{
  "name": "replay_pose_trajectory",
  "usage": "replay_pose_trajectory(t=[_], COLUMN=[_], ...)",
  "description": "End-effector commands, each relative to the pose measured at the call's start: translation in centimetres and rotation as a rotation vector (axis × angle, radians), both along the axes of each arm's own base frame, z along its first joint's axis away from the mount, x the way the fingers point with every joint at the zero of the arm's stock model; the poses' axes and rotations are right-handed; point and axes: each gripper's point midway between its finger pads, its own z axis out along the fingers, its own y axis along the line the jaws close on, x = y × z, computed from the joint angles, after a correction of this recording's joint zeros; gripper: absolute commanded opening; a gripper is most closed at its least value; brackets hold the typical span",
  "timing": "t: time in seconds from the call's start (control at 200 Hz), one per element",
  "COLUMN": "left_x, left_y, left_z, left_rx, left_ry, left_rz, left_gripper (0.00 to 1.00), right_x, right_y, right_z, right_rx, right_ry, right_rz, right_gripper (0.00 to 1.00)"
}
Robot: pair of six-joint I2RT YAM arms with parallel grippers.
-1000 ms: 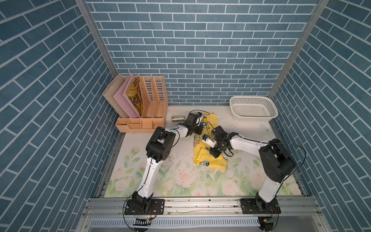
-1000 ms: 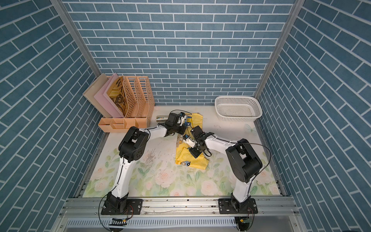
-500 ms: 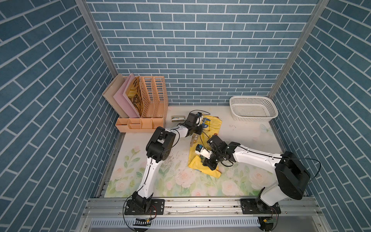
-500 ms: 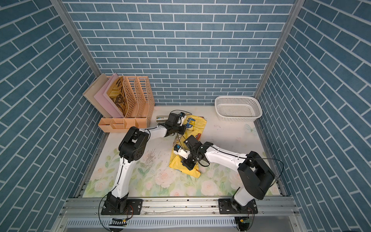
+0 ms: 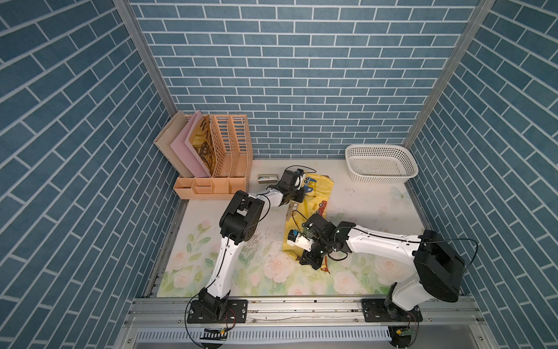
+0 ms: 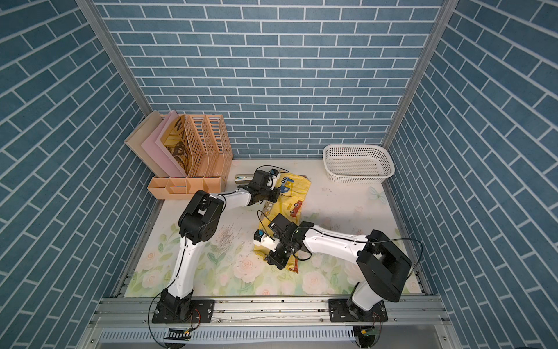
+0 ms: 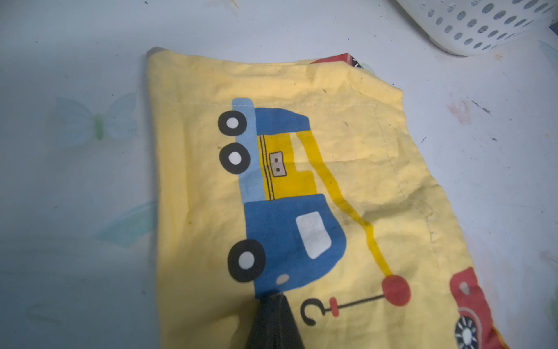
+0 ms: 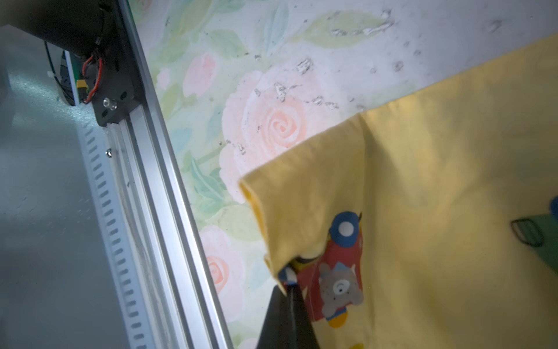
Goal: Roll up the pillowcase
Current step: Adjust the pillowcase at the center of the board, then roll the pillowcase at the center of the board.
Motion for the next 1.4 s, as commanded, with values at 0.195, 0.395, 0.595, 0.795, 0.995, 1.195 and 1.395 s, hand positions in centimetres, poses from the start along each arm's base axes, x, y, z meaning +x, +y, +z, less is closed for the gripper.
replay_pose_trajectory(t=[0.195, 0.395, 0.595, 0.795, 0.995, 1.195, 1.395], left_x=[-1.7, -3.9, -8.8, -16.0, -18.2, -18.9, -22.0], left_y=[1.4, 2.1, 6.0, 7.4, 9.1, 12.9, 16.2], left_z=[0.6, 8.1, 10.8, 7.4, 8.2, 11.8, 12.3], left_rx=[-0.001, -0.117, -0.143, -0.183, -0.192, -0.159, -0.188], left_ry=[0.068, -0.013, -0.046, 0.019, -0.044, -0.188, -0.258], left_rz=[0.010, 0.023, 0.110, 0.055, 0.095, 0.215, 0.286], left_gripper=[0.17, 0.54, 0.45, 0.08, 0.07, 0.07, 0.09], right_x=[-1.5, -1.8, -2.1, -4.5, -4.9, -2.3, 1.2], right_y=[-0.4, -1.2, -1.7, -1.7, -1.8, -1.6, -1.2], right_z=[-1.8, -2.9, -2.5, -0.8, -0.7, 0.4, 0.5], right_rx=[-0.034, -0.079, -0.103, -0.040, -0.058, -0.006, -0.028], right_ry=[0.072, 0.072, 0.071, 0.187, 0.221, 0.258, 0.252], right_rz=[0.015, 0.047, 0.075, 0.129, 0.145, 0.085, 0.043], right_gripper=[0.00, 0.00, 0.00, 0.00, 0.00, 0.00, 0.00])
